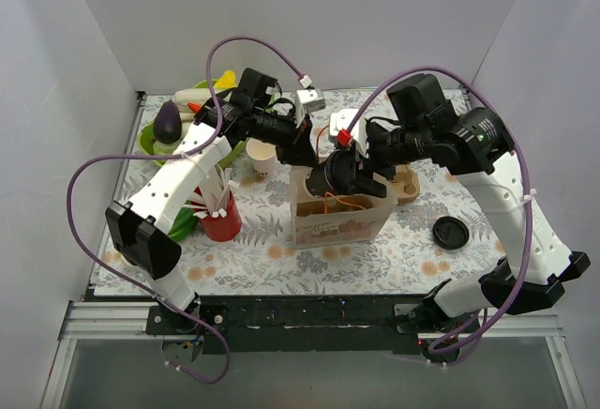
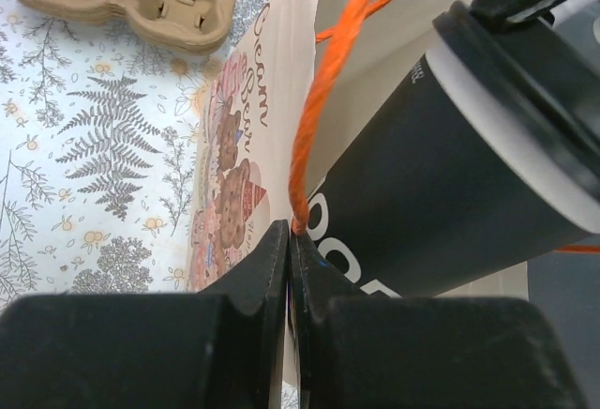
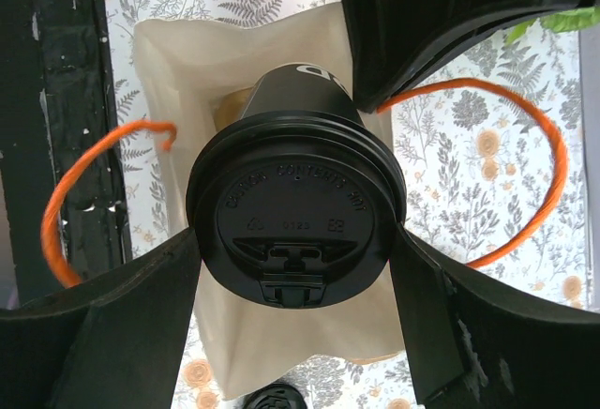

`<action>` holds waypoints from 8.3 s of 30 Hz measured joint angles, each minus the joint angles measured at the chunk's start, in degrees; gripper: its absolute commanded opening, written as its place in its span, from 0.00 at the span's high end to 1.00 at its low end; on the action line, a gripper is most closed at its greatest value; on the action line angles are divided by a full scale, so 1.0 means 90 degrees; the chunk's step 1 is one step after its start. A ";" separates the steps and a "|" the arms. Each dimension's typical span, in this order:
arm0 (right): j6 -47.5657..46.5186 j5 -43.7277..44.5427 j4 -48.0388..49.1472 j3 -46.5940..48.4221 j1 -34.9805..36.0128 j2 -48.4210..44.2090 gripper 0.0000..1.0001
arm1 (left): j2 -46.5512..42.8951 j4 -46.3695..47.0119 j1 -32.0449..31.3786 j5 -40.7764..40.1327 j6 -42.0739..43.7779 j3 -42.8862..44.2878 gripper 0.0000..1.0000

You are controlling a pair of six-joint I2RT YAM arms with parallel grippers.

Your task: Pack the takeout coffee

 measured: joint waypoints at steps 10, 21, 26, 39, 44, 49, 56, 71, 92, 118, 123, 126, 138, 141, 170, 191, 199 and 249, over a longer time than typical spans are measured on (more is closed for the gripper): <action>0.0095 0.0092 -0.0049 -0.0474 0.0039 -0.0039 0.99 | -0.0189 0.0058 -0.0328 -0.0950 0.0350 -0.0503 1.00; -0.0036 0.0886 0.0053 -0.0316 0.0607 0.0233 0.99 | -0.0857 0.0578 -0.0656 -0.2132 0.0843 -0.0517 1.00; -0.0083 0.1452 0.0255 -0.0556 0.0835 0.0219 0.99 | -0.0916 0.0719 -0.0816 -0.2608 0.1052 -0.0527 1.00; -0.0559 0.2849 0.0801 -0.2506 0.1688 -0.0406 0.99 | -0.1445 0.1171 -0.1008 -0.2722 0.0308 -0.1525 0.30; -0.0760 0.3101 0.1018 -0.3305 0.1783 -0.1256 0.99 | -0.1851 0.1299 -0.1005 -0.2567 0.0097 -0.1664 0.10; -0.0942 0.3288 0.1173 -0.4005 0.1885 -0.1821 0.99 | -0.3038 0.1926 -0.1005 -0.2567 0.0015 -0.2271 0.05; -0.0981 0.3524 0.1149 -0.4184 0.2004 -0.1763 0.99 | -0.3628 0.3565 -0.0913 -0.3330 -0.0593 -0.2176 0.05; -0.1766 0.4172 0.1260 -0.4595 0.2353 -0.1736 0.99 | -0.2752 0.4687 0.0221 -0.3755 -0.1960 -0.2849 0.05; -0.2392 0.3857 0.2220 -0.5083 0.1719 -0.1477 0.99 | -0.2518 0.5258 0.0741 -0.3402 -0.2659 -0.3128 0.05; -0.2888 0.2977 0.2892 -0.5343 0.1018 -0.1095 0.99 | -0.2118 0.5105 0.0746 -0.3215 -0.2667 -0.3116 0.05; -0.2914 0.2844 0.2888 -0.5343 0.0935 -0.0954 0.99 | -0.2072 0.5102 0.0746 -0.3215 -0.2662 -0.3099 0.05; -0.2931 0.2781 0.2866 -0.5343 0.0862 -0.0835 0.99 | -0.2072 0.5110 0.0746 -0.3215 -0.2662 -0.3099 0.05; -0.3033 0.2662 0.2854 -0.5311 0.0641 -0.0593 0.99 | -0.1904 0.5110 0.0782 -0.3181 -0.2662 -0.3079 0.05; -0.3045 0.2645 0.2807 -0.5195 0.0576 -0.0510 0.99 | -0.1838 0.5107 0.0826 -0.3145 -0.2662 -0.3065 0.05; -0.3211 0.1940 0.1865 -0.3412 0.0146 0.0658 0.99 | -0.1447 0.5090 0.1139 -0.2693 -0.2829 -0.2953 0.05; -0.3225 0.2198 0.2006 -0.3228 0.0104 0.1355 0.99 | -0.1321 0.5059 0.1188 -0.2618 -0.2924 -0.2953 0.04; -0.3257 0.2244 0.2052 -0.3225 0.0104 0.1460 0.99 | -0.1319 0.5056 0.1205 -0.2618 -0.2924 -0.2953 0.05; -0.2339 0.2030 0.1545 -0.3385 0.0080 0.0714 0.03 | -0.1965 0.4794 0.1192 -0.1982 -0.2696 -0.3065 0.04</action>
